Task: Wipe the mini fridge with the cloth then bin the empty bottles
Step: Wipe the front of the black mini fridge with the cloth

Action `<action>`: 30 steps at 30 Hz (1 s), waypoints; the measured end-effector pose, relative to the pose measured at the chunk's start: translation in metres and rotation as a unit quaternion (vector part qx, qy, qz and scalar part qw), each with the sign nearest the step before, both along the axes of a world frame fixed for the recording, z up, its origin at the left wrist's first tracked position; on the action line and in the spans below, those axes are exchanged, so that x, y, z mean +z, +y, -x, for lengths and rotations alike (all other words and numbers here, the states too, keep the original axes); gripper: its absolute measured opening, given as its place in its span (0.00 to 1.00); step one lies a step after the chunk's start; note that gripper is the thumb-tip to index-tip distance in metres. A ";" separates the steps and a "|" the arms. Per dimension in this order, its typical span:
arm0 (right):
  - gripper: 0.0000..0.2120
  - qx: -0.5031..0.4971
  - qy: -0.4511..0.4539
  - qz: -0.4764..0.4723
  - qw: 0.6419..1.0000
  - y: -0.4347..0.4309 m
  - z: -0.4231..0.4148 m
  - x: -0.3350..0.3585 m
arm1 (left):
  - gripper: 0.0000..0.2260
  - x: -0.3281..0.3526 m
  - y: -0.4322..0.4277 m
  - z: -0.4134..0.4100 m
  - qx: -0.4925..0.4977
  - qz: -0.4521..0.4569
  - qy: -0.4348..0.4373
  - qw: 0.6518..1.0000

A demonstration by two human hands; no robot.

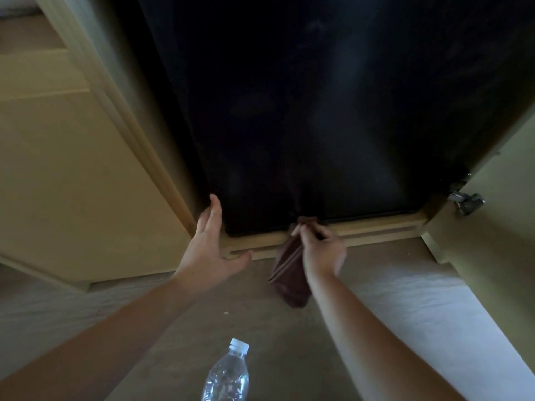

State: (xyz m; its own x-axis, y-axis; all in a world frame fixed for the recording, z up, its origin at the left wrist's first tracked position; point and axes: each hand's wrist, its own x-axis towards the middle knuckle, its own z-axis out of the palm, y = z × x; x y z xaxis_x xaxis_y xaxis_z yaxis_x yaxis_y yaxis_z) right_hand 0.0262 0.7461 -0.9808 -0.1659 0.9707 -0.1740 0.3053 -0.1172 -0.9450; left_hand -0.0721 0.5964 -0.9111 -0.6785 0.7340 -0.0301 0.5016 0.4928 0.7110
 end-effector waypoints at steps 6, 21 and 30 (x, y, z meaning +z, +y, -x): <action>0.07 0.013 0.038 0.032 0.999 -0.015 0.009 0.009 | 0.47 0.006 0.000 -0.004 0.013 -0.013 -0.031 0.999; 0.09 -0.071 0.177 -0.228 0.955 0.069 -0.042 0.178 | 0.41 0.106 0.013 -0.003 0.059 -0.169 0.034 0.983; 0.12 -0.028 0.120 -0.398 0.909 0.056 -0.027 0.274 | 0.36 0.167 0.024 -0.003 0.090 -0.249 0.097 0.959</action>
State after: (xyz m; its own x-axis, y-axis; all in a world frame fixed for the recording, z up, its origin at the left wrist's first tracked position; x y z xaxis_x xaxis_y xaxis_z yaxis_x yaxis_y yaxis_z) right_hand 0.0529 0.8023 -0.7066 -0.0520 0.7820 0.6211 0.0939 0.6230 -0.7766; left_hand -0.0691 0.6208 -0.7442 -0.7531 0.4943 0.4342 0.5873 0.2074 0.7824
